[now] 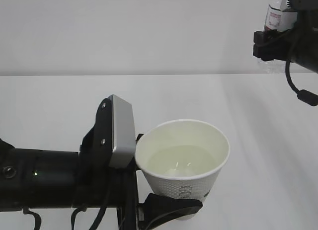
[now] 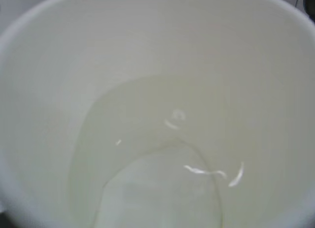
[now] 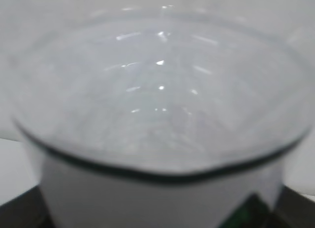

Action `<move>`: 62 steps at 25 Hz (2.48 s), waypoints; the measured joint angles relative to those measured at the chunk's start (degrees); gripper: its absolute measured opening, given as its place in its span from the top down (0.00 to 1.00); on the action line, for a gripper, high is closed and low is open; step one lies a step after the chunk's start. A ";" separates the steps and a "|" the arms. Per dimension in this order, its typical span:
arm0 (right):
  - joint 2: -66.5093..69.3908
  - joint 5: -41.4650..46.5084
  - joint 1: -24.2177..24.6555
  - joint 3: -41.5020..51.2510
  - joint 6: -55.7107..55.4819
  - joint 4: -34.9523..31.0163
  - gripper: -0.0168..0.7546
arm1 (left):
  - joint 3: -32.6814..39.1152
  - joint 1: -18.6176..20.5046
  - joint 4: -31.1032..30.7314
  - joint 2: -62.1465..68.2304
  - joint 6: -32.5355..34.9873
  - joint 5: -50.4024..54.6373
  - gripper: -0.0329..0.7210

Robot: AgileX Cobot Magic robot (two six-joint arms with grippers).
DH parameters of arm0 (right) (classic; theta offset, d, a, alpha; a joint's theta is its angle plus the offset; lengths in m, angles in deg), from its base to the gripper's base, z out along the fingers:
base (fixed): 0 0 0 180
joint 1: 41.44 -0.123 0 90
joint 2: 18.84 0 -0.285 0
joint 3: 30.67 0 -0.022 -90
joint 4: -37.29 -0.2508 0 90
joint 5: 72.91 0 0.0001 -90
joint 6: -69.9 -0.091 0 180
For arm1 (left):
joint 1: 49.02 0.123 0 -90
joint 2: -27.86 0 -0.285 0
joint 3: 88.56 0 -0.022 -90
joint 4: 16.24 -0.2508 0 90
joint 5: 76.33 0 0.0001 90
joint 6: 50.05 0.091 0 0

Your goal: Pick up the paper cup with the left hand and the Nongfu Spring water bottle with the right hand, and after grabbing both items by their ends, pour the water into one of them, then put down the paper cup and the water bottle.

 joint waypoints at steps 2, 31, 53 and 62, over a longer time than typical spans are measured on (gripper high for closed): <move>0.34 -0.89 0.00 0.00 0.00 0.00 0.30 | 0.00 0.00 0.00 0.00 0.00 0.00 0.28; 0.34 -15.63 0.00 13.02 -1.96 0.00 0.30 | 0.00 0.00 0.12 0.00 0.00 0.00 0.28; 2.59 -20.10 0.00 13.02 -2.15 -1.40 0.30 | 0.00 0.00 0.12 0.00 0.00 0.00 0.28; 3.89 -22.04 0.00 13.02 -2.15 -1.73 0.30 | 0.00 0.00 0.12 0.00 0.00 0.00 0.28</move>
